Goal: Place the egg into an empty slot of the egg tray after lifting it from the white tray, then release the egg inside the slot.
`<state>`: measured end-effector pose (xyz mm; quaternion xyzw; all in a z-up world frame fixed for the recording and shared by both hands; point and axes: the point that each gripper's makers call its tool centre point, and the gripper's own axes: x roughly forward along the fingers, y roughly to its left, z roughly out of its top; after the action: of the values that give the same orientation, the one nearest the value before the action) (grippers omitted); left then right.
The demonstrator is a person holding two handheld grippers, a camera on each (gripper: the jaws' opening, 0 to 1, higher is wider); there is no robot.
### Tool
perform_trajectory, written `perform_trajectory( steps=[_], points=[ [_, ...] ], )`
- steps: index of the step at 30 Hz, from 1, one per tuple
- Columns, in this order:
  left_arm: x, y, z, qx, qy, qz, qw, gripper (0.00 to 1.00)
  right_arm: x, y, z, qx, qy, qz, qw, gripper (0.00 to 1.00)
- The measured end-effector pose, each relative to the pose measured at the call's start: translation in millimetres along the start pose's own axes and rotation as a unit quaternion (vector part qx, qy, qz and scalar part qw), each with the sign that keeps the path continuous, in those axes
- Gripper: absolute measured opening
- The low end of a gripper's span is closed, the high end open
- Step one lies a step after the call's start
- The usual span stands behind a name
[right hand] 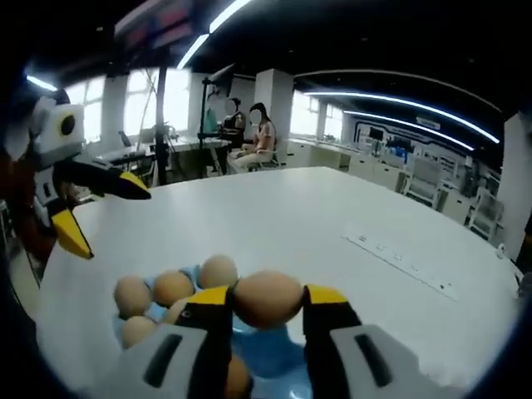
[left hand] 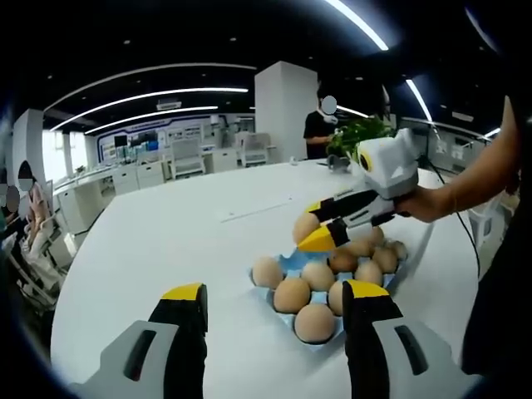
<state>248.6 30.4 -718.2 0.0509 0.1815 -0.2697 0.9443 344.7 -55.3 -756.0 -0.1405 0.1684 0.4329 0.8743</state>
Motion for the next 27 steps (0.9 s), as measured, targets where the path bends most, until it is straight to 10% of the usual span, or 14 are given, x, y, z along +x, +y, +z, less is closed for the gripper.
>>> perform_trajectory(
  steps=[20, 27],
  points=[
    [-3, 2.2, -0.6, -0.006, -0.003, 0.004, 1.0000, 0.66, 15, 13, -15.0, 0.055, 0.048, 0.078, 0.9943, 0.34],
    [-2, 3.0, 0.6, -0.003, -0.002, 0.005, 1.0000, 0.66, 14, 19, -16.8, 0.008, 0.065, 0.136, 0.9885, 0.34]
  ],
)
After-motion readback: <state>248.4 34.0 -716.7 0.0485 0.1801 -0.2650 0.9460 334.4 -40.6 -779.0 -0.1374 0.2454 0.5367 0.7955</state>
